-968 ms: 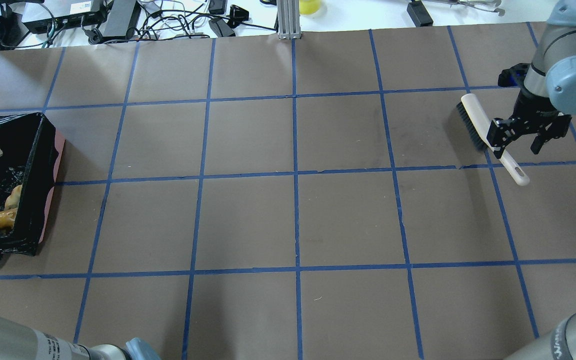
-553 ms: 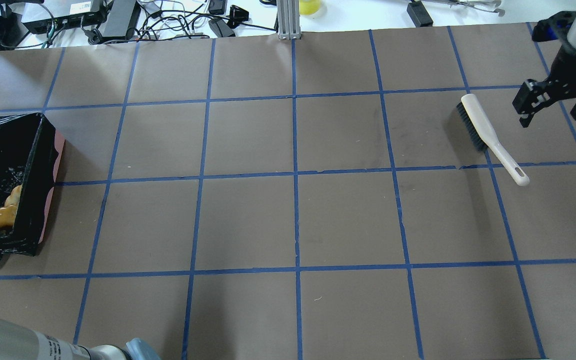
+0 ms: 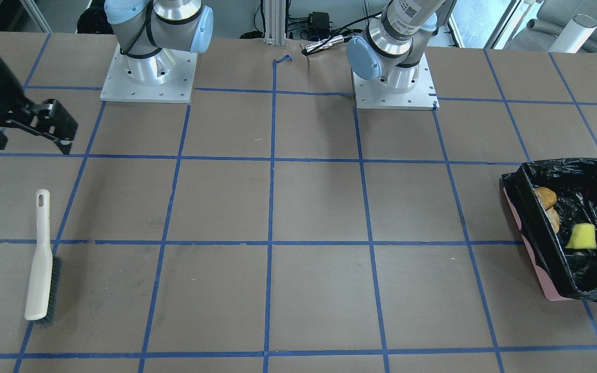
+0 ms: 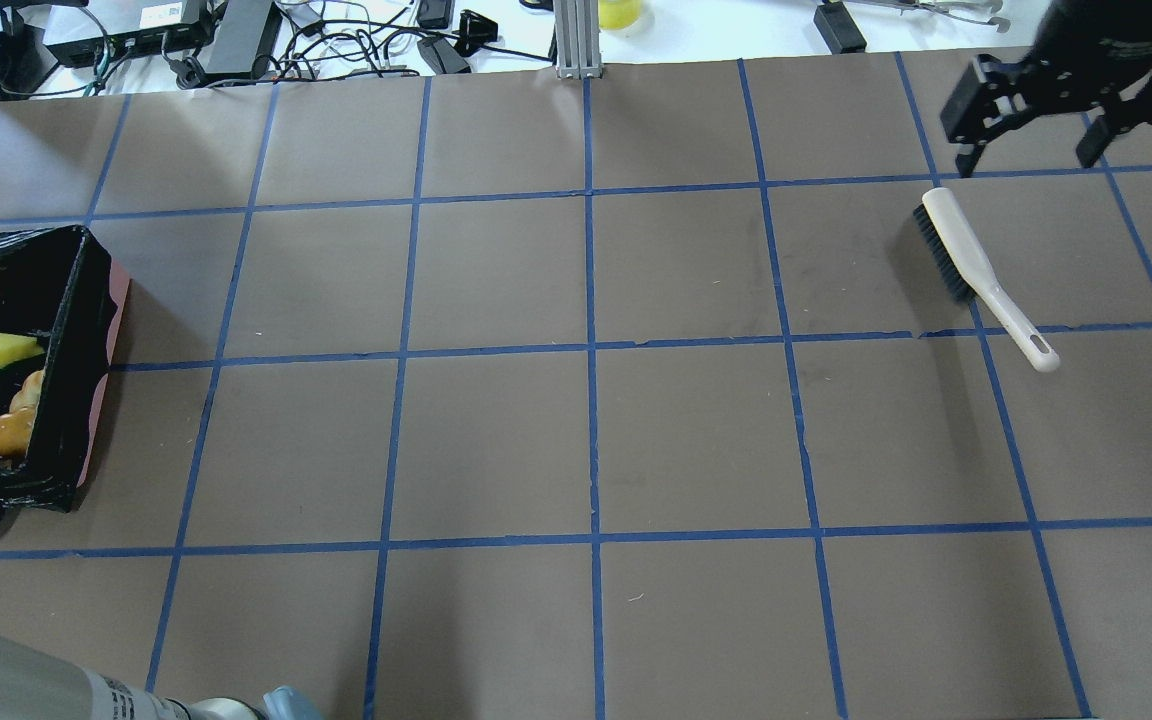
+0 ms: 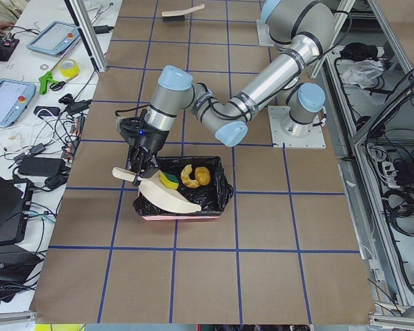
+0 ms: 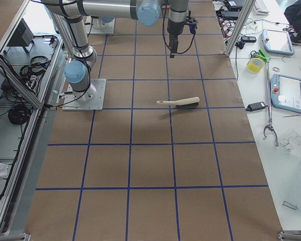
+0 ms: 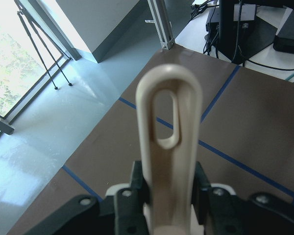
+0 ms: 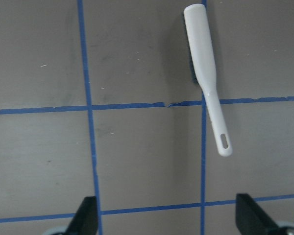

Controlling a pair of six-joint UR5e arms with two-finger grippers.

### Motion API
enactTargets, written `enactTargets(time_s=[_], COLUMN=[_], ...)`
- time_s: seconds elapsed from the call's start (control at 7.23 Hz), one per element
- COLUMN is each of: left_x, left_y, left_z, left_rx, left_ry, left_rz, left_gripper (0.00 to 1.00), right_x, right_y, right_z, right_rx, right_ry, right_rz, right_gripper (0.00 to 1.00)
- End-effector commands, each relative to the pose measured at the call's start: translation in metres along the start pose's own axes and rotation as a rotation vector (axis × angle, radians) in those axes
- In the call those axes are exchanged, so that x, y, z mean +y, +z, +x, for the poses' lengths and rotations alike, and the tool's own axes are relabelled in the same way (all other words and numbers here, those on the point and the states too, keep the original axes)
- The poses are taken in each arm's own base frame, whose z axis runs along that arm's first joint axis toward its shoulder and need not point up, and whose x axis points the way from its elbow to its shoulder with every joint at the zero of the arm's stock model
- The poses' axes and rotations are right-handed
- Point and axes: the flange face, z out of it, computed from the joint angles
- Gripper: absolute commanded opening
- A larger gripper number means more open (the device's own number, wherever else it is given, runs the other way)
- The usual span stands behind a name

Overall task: Sweep and dump trash into bin
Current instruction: 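Tip the dustpan into the bin with left gripper while right sets brush down, then bring the empty dustpan back onto the table with the left gripper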

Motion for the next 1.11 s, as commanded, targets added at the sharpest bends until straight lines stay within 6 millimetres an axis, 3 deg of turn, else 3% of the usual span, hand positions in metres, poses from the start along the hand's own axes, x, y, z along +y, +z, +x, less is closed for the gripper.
enactTargets(time_s=[0.0,0.28,0.41,0.55,0.83,0.97], left_x=[0.001,-0.002,-0.006,-0.004,-0.001,0.004], left_y=[-0.012,-0.026,-0.038,-0.042,-0.057,-0.074], left_z=[0.022,0.021,0.018,0.021,0.042,0.059], left_rx=[-0.028,0.005,0.014,0.042,0.082,0.098], left_ry=[0.027,0.045,0.052,0.007,-0.052,-0.126], left_rz=[0.030,-0.062,-0.091,-0.150,-0.208,-0.273], left_gripper=[0.00,0.00,0.00,0.00,0.00,0.00], right_x=[0.026,0.030,0.039,0.046,0.047,0.043], right_y=[-0.012,-0.009,-0.007,-0.007,-0.014,-0.018], right_z=[-0.092,-0.095,-0.098,-0.101,-0.099,-0.099], right_rx=[-0.020,-0.024,-0.064,-0.117,-0.112,-0.113], right_ry=[0.046,0.036,0.007,-0.035,-0.020,-0.020], right_rz=[0.012,0.008,0.001,0.009,0.059,0.098], right_gripper=[1.00,0.98,0.89,0.90,0.95,0.99])
